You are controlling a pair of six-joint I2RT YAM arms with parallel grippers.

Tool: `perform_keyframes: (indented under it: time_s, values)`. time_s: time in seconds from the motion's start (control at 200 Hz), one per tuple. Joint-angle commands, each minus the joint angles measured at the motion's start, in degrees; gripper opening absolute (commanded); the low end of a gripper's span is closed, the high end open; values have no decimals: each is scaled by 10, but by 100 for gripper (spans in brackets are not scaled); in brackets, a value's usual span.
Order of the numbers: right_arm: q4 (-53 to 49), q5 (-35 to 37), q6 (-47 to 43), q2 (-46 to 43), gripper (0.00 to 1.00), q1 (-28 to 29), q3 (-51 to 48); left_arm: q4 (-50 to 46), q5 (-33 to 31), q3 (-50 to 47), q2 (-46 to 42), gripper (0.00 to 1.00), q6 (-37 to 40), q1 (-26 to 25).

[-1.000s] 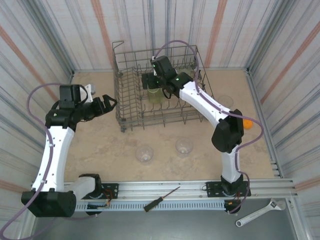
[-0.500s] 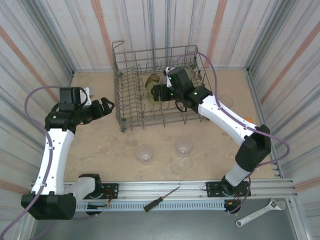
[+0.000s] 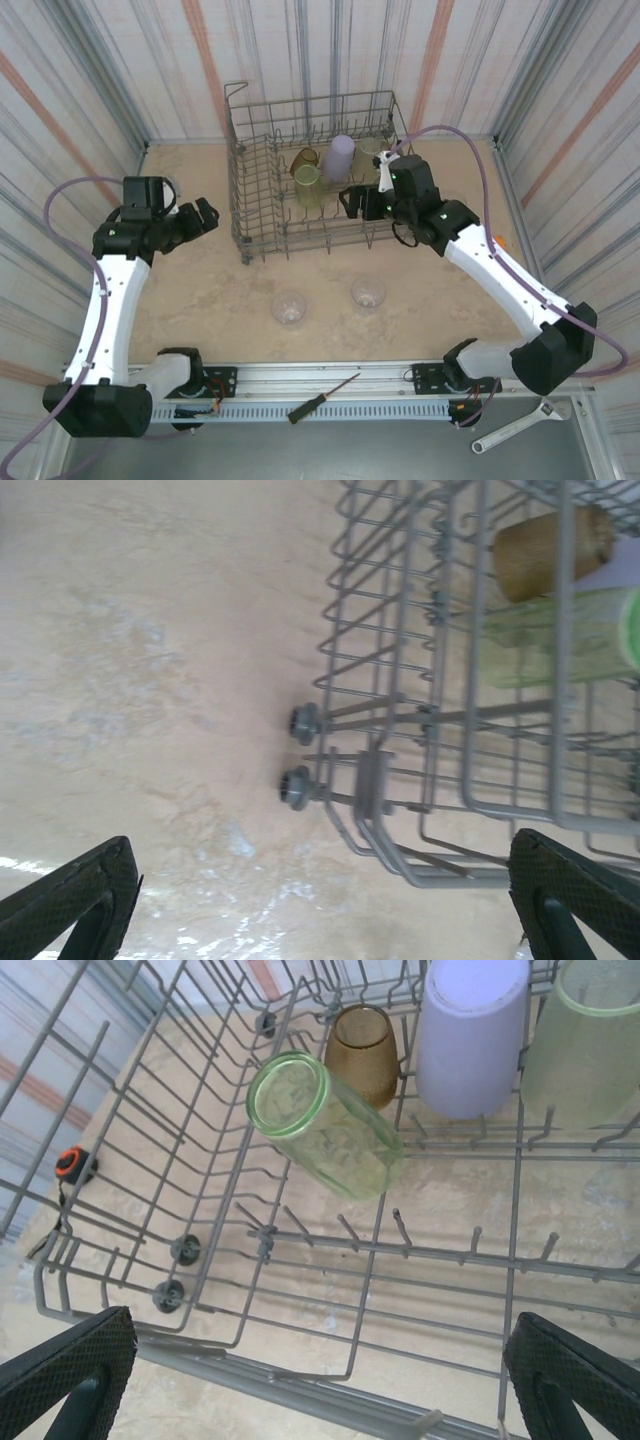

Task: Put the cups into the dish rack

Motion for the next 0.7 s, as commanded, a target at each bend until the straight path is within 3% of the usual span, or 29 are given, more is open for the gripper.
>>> perform_keyframes:
  time_s: [0.0,0.21,0.446,0.691]
  values:
    - [-16,-38,-14,-19,99,-21,-9,-17,-71,-6,11,99,-5,6]
    - [-16,-59,-21,-17,99,-44,-24,2,-127,-8,39,99,17,22]
    - [28,-36,-28,-20,99,-56,-66,27,-106,-37,69,99,-4,100]
    - [88,-39,-47,-27,99,-72,-107,53,-117,-86,61,99,-32,149]
